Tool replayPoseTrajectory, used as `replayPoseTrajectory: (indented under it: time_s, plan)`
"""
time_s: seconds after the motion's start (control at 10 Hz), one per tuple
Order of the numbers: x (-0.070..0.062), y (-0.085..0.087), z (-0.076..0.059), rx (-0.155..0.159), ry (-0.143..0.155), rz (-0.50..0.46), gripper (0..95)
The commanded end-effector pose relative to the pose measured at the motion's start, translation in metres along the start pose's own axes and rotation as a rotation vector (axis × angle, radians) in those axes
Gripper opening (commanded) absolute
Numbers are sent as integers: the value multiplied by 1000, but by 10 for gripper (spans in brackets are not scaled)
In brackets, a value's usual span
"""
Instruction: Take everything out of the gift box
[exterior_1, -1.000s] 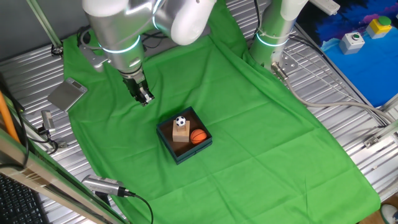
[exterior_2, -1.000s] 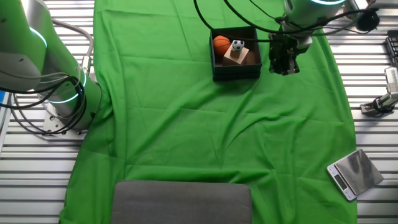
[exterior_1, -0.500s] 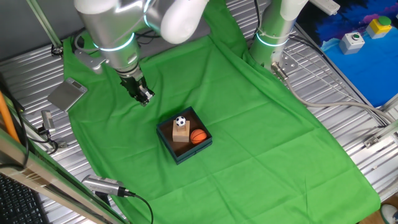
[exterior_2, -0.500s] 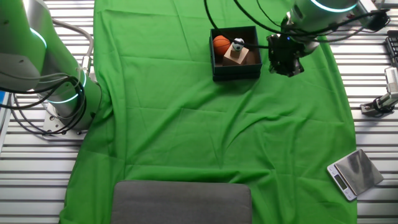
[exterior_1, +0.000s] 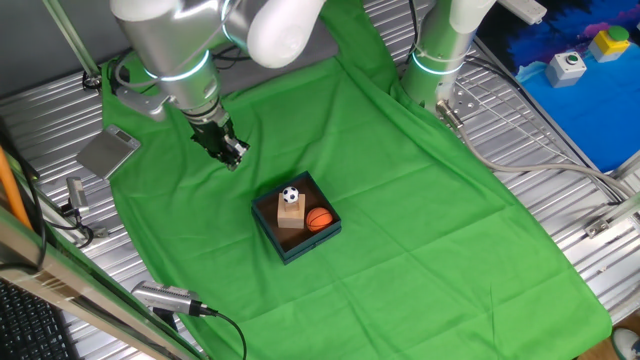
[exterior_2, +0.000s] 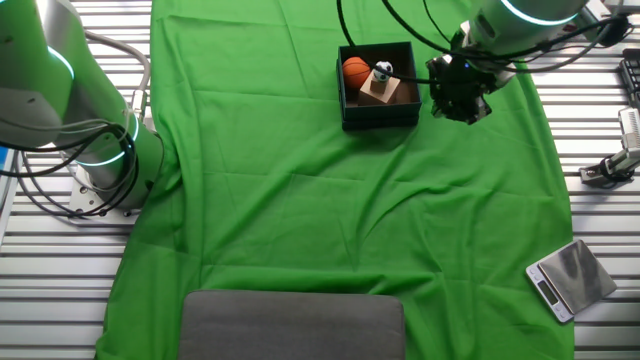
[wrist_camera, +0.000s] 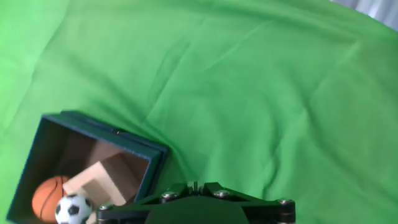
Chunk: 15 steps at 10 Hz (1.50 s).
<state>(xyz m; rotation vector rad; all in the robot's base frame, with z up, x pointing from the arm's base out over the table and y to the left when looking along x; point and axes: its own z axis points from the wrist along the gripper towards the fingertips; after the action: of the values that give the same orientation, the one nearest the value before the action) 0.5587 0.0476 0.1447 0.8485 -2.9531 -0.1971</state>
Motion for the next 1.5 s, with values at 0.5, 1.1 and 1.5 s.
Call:
replayPoseTrajectory:
  time_s: [0.5,1.1,1.5]
  plan:
    - [18,70,-7,-7,17,94,190]
    - [19,104,7,-3,1,122,570]
    - [14,116,15,4,-5,136,570]
